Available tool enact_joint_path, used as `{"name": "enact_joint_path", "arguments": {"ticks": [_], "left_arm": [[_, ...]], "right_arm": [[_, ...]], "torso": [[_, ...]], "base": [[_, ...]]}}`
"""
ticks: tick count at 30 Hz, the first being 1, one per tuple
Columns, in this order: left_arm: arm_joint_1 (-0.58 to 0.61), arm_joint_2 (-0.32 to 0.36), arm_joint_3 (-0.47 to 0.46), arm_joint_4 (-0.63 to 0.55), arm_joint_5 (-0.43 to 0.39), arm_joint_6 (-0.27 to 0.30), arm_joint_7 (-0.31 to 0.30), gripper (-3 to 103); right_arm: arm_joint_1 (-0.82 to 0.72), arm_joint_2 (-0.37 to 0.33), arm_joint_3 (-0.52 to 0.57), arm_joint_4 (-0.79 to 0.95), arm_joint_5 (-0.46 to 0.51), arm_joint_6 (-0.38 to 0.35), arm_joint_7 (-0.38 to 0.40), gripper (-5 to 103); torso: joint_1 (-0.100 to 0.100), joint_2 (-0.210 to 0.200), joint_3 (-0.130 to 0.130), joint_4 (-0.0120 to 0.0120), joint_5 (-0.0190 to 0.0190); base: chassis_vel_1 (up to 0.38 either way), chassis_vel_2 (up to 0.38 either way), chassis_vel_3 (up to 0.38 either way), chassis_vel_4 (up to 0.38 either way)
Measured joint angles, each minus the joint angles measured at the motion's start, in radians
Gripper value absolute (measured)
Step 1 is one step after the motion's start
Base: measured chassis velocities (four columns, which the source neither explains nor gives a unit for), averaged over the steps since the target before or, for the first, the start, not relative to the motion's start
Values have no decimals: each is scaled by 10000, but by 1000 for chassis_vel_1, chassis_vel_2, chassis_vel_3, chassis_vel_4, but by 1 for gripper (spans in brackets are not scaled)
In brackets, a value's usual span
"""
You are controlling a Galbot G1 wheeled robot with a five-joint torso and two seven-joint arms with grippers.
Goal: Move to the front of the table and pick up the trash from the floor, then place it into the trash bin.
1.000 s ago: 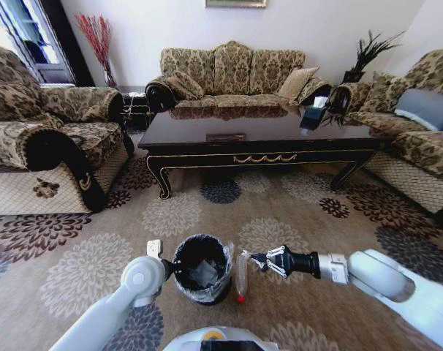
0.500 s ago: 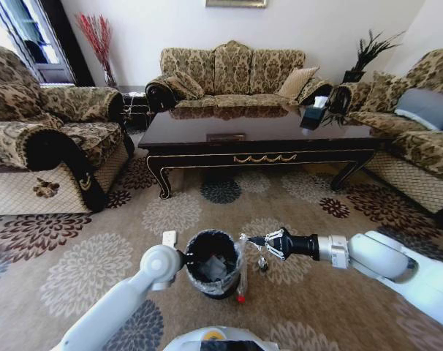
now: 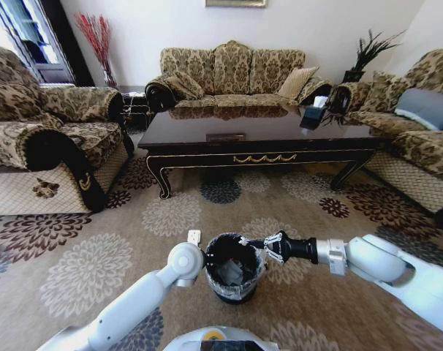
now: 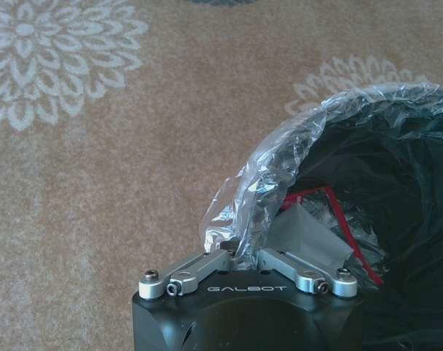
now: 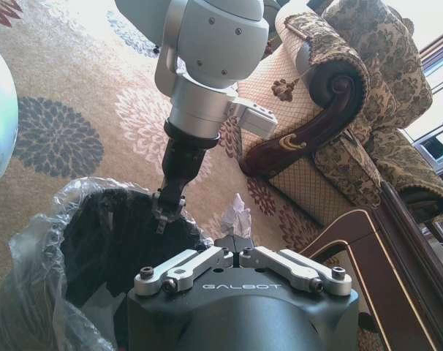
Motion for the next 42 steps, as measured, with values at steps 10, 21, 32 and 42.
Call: {"name": "enact_joint_path", "arguments": {"ticks": [10, 21, 32, 42], "left_arm": [[86, -76, 13, -69, 66, 0, -19, 0], [343, 34, -113, -276, 101, 0, -22, 0], [552, -59, -340, -536, 87, 0, -51, 0], [866, 138, -674, -935, -21, -16, 33, 0]], "right_arm": [[-101, 27, 32, 33, 20, -32, -116, 22], [-128, 113, 16, 69, 100, -127, -221, 61], [-186, 524, -356, -81, 67, -231, -116, 99], [126, 958, -1050, -461, -80, -325, 30, 100]], "torso": [[0, 0, -1, 0, -1], [0, 0, -1, 0, -2], [0, 0, -1, 0, -1], [0, 0, 0, 0, -2]], "base": [[0, 0, 0, 0], [0, 0, 0, 0], [0, 0, 0, 0], [0, 0, 0, 0]]}}
